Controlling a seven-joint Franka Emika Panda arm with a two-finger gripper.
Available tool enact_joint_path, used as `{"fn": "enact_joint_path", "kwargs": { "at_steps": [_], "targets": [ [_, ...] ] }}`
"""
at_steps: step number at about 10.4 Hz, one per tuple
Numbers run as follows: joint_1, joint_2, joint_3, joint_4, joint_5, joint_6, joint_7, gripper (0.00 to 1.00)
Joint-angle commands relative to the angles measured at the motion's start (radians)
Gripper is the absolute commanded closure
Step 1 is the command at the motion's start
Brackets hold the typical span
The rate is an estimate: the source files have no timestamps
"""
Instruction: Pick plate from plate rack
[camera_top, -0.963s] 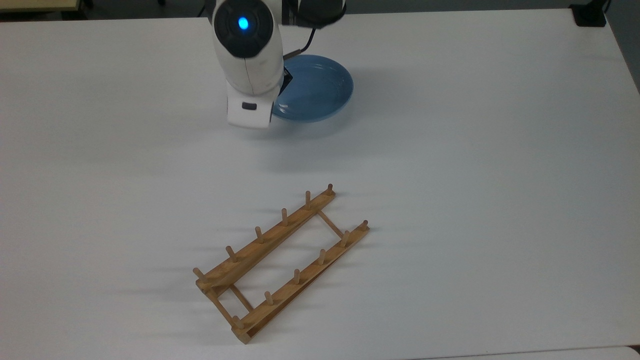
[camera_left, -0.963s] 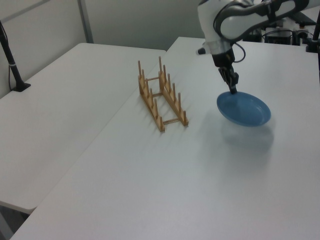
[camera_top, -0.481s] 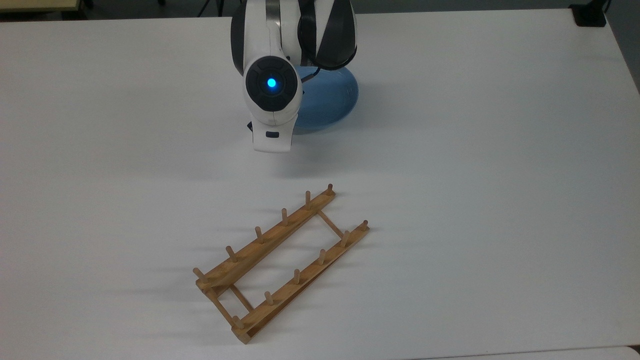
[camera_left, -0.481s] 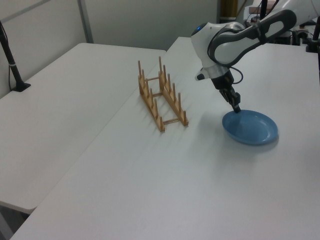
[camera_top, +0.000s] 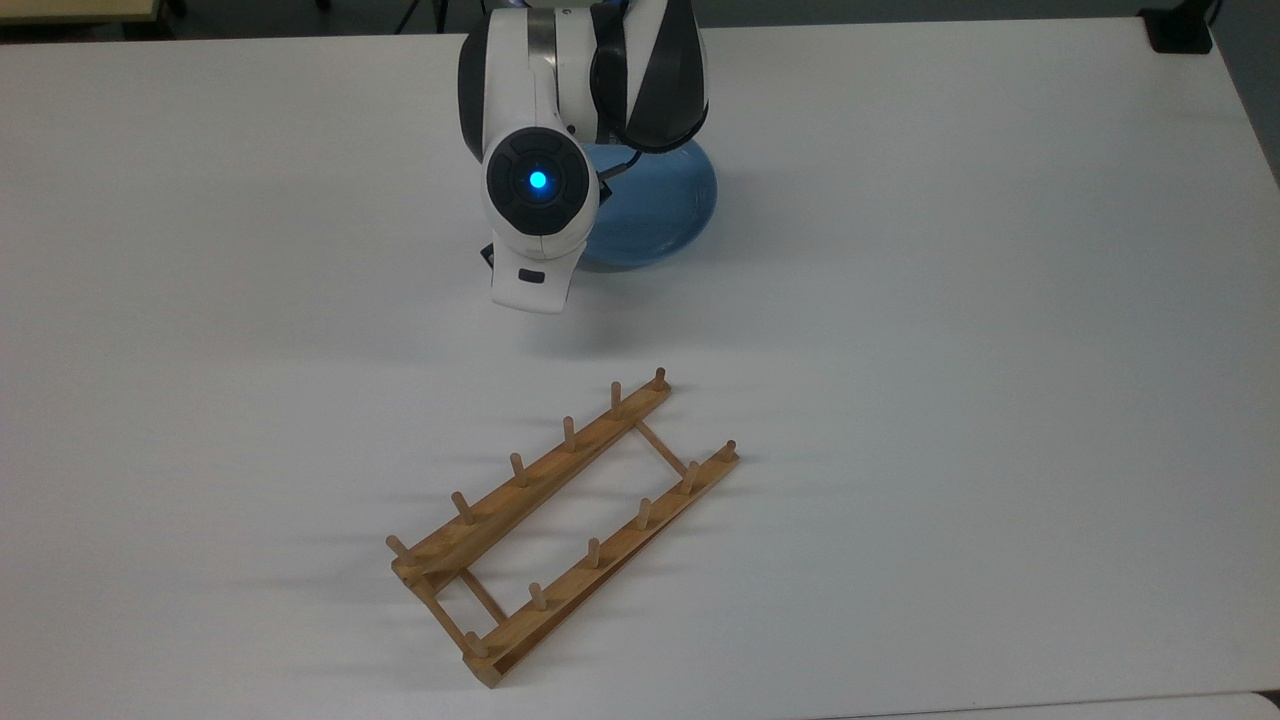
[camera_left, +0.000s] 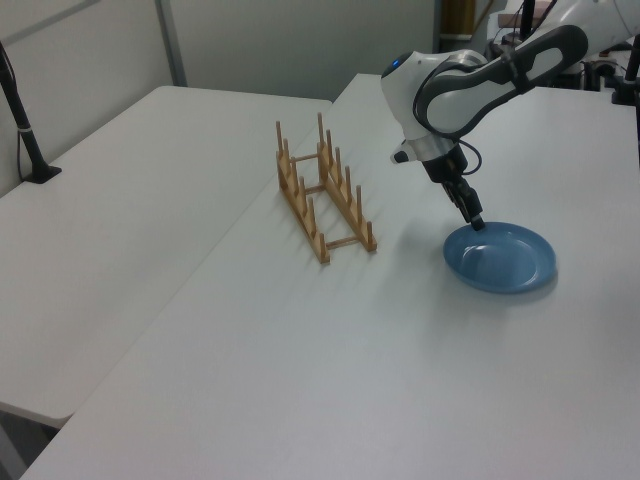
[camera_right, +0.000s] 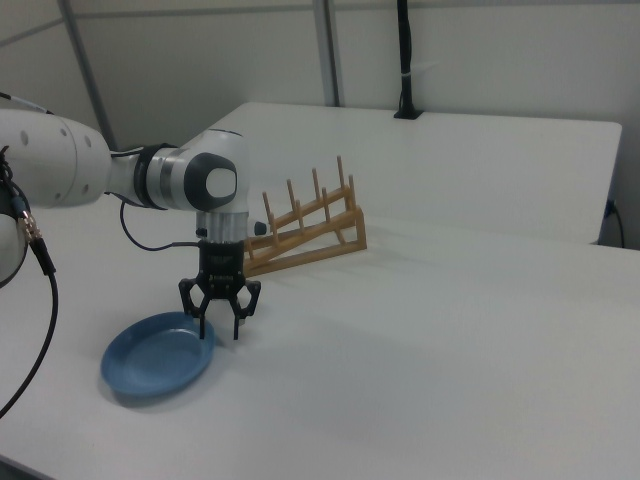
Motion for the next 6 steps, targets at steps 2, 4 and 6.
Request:
{"fn": "enact_joint_path", "kwargs": {
  "at_steps": [2, 4, 6],
  "targets": [
    [0.011, -0.082, -0.010, 0.047, -0.052, -0.015, 0.205, 0.00],
    [0.005, -0.183, -0.012, 0.047, -0.052, -0.035, 0.263, 0.00],
    [-0.006, -0.284, -0.013, 0.045, -0.052, -0.064, 0.347, 0.00]
  ]
}}
